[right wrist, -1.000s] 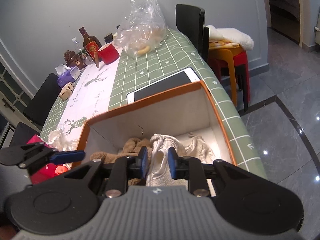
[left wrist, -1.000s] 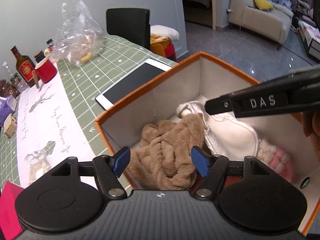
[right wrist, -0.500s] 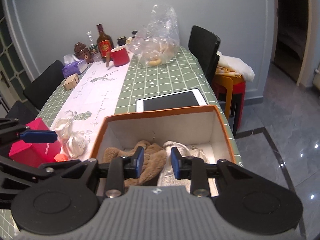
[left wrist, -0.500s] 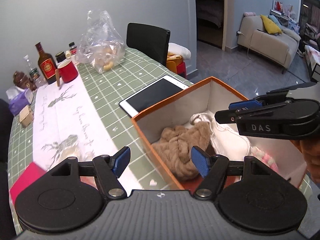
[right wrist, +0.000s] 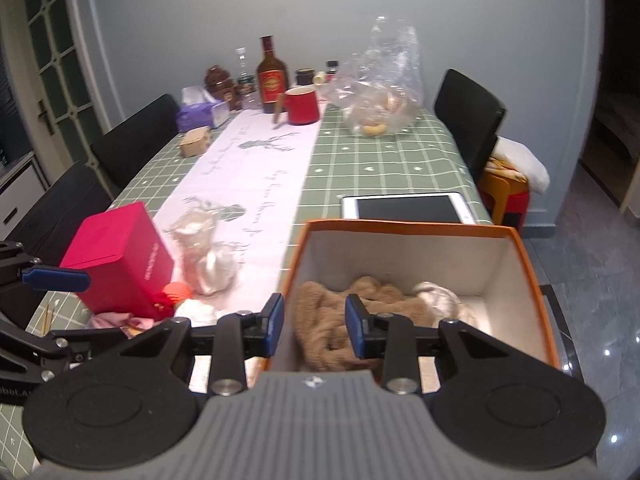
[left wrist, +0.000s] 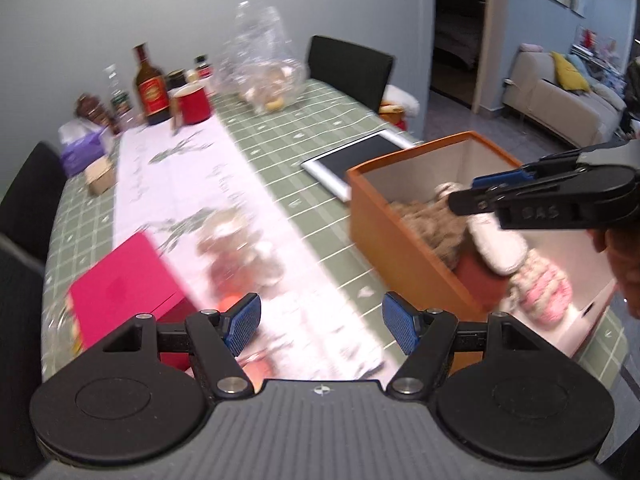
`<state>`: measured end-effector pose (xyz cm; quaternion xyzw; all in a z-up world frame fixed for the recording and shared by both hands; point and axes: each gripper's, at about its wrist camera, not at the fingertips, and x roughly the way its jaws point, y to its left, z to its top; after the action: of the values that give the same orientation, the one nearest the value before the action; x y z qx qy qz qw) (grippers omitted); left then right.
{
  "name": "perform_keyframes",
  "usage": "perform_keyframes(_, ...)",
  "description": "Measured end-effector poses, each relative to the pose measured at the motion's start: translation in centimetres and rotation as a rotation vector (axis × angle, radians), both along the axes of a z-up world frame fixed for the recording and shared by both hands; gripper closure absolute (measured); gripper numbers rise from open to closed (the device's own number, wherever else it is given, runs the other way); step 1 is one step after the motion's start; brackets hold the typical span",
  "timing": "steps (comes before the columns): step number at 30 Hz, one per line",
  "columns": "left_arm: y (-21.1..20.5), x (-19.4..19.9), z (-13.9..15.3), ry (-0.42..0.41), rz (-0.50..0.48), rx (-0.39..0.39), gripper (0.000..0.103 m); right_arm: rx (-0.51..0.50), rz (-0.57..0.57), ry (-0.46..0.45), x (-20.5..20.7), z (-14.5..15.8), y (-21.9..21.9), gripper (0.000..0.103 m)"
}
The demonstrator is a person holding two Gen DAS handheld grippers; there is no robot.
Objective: Organize soft objects
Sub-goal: 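Move both tools back over the table toward the snack bag and plastic bag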
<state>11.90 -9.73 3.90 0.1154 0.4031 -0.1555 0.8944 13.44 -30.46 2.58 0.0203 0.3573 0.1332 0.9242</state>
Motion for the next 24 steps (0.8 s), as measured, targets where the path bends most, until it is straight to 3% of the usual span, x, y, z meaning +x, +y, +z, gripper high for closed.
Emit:
perform_keyframes(16,11.7,-2.4,-3.1,0.036,0.183,-0.054,0.021,-0.073,0.178,-0.023,-1.1,-0.8,8.8,0.070)
perform_keyframes(21,15.3,-3.3,-4.4,0.060,0.294,-0.122,0.021,-0.101,0.227,-0.029,-1.5,-1.5,11.6,0.062)
perform_keyframes(24,16.2,-4.1,-5.3,0.072,0.300,-0.094,0.021,-0.111,0.259,-0.013,-1.8,-2.1,13.2,0.059)
